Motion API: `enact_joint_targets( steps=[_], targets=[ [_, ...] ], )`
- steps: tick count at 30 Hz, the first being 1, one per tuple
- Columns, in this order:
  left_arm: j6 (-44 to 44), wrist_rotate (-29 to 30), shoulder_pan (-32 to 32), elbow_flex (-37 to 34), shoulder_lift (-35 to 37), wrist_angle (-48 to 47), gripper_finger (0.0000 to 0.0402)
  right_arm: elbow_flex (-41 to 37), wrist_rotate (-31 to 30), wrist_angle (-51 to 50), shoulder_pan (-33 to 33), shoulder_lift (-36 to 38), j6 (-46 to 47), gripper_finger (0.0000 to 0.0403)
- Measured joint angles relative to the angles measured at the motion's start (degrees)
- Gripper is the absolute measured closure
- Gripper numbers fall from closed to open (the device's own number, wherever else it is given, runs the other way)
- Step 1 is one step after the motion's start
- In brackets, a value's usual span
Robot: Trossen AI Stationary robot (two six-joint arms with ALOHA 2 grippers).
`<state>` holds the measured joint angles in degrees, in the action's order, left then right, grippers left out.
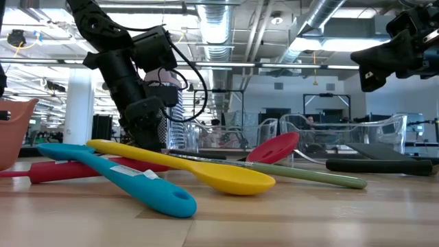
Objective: Pick & Place Kitchen Items
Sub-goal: Put the top left black spatula into the right transparent bin
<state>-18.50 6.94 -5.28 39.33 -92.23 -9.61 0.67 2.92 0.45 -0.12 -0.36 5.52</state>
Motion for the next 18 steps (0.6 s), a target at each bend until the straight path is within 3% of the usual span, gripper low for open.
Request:
enact_joint_targets(
  steps=[18],
  targets=[
    [0.55, 0.18, 0.09, -0.27, 2.96, -0.16, 0.0369, 0.01, 0.0, 0.01, 0.0, 0.0, 0.04, 0.0393]
  ],
)
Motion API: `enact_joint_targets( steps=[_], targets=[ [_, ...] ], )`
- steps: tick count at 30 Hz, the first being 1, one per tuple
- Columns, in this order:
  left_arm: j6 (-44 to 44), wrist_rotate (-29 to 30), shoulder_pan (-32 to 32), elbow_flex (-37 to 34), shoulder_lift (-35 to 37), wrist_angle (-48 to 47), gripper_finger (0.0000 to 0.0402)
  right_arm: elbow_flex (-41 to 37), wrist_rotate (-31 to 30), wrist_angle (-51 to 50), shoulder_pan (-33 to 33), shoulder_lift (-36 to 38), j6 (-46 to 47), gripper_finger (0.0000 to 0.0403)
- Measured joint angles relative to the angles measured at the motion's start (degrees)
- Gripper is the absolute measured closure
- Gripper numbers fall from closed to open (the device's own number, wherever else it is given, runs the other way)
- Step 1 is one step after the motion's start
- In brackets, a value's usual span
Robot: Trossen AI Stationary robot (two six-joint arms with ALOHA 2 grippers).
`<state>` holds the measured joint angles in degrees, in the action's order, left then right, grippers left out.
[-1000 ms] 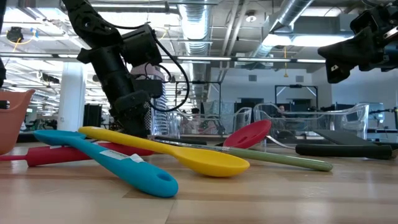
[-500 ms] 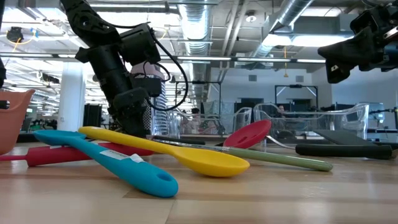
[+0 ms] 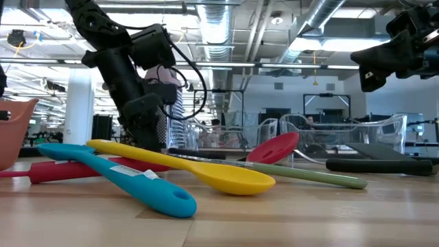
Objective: Pick & Place Kitchen Items
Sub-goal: Put the top left black spatula into the right transparent bin
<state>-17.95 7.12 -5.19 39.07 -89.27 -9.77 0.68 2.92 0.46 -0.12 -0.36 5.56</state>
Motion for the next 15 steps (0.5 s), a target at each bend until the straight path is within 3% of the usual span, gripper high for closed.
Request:
enact_joint_targets(
  steps=[15],
  targets=[
    [5.37, 3.72, 1.76, 0.13, 24.09, 2.33, 0.0372, 0.01, 0.02, 0.05, -0.02, 0.0, -0.04, 0.0393]
  ],
)
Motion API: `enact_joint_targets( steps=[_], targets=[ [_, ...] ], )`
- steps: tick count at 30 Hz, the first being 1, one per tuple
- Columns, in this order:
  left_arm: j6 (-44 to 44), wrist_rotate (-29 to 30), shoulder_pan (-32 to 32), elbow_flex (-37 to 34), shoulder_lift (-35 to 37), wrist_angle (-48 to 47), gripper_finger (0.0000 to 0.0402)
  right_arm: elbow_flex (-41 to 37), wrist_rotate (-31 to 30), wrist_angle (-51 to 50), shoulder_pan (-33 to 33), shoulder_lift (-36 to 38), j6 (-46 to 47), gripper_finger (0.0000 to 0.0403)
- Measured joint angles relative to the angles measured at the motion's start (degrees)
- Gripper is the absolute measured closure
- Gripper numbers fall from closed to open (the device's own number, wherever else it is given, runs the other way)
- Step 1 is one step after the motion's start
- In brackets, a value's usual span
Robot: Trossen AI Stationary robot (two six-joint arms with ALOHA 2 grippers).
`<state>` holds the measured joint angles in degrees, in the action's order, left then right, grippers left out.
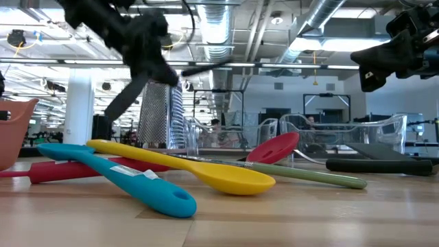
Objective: Pick & Place Kitchen Items
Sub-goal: Put the top left black spatula into the right transparent bin
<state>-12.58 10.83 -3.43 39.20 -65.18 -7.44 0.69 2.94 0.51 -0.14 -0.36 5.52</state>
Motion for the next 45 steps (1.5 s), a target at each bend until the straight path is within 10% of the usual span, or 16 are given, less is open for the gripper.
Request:
enact_joint_targets(
  steps=[20, 30, 45],
  targets=[
    [5.53, 7.41, 6.08, 0.11, 8.12, 3.21, 0.0372, -0.02, 0.0, 0.26, 0.0, 0.02, 0.02, 0.0393],
    [15.31, 7.34, 7.33, 0.43, 2.45, 23.16, 0.0372, -0.02, 0.0, 0.13, 0.0, 0.02, 0.02, 0.0393],
    [18.86, 5.2, 7.33, 7.85, -10.61, 24.49, 0.0372, -0.09, 0.02, 3.6, 0.02, 0.02, 0.07, 0.0393]
  ],
)
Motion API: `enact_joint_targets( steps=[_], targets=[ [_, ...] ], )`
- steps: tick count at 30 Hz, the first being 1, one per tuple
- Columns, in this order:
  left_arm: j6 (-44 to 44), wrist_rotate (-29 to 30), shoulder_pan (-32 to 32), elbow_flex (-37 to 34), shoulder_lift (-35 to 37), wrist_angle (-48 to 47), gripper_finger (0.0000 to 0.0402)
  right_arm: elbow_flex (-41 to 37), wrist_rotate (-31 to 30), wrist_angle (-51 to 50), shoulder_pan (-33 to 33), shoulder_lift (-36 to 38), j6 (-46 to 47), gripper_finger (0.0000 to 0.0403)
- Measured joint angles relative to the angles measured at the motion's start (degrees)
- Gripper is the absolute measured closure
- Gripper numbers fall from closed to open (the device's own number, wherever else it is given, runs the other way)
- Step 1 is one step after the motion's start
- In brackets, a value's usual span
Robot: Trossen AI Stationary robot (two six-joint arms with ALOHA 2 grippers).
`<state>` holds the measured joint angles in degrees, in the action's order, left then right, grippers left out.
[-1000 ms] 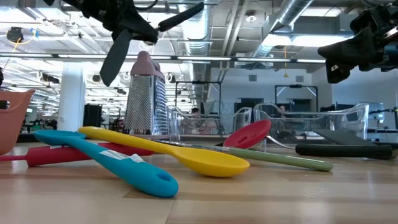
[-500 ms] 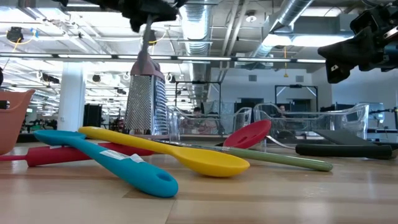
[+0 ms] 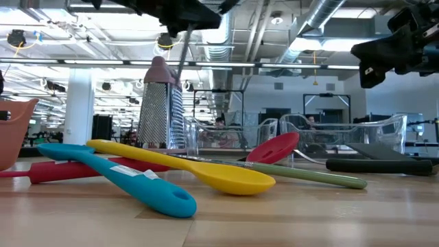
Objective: Pick & Place Kitchen Items
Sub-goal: Put the top left black spatula into the right transparent bin
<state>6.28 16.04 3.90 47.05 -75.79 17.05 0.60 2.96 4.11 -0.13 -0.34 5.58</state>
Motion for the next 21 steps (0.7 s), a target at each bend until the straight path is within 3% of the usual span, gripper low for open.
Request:
enact_joint_targets(
  steps=[15, 21],
  targets=[
    [17.51, 2.14, -0.63, 13.0, -14.7, 9.11, 0.0373, 0.02, 0.0, 15.59, 0.05, -0.02, -1.33, 0.0393],
    [18.62, 2.12, -3.43, 18.25, -20.51, 10.29, 0.0373, 0.02, -0.02, 18.28, -0.1, 0.0, -1.66, 0.0393]
  ],
)
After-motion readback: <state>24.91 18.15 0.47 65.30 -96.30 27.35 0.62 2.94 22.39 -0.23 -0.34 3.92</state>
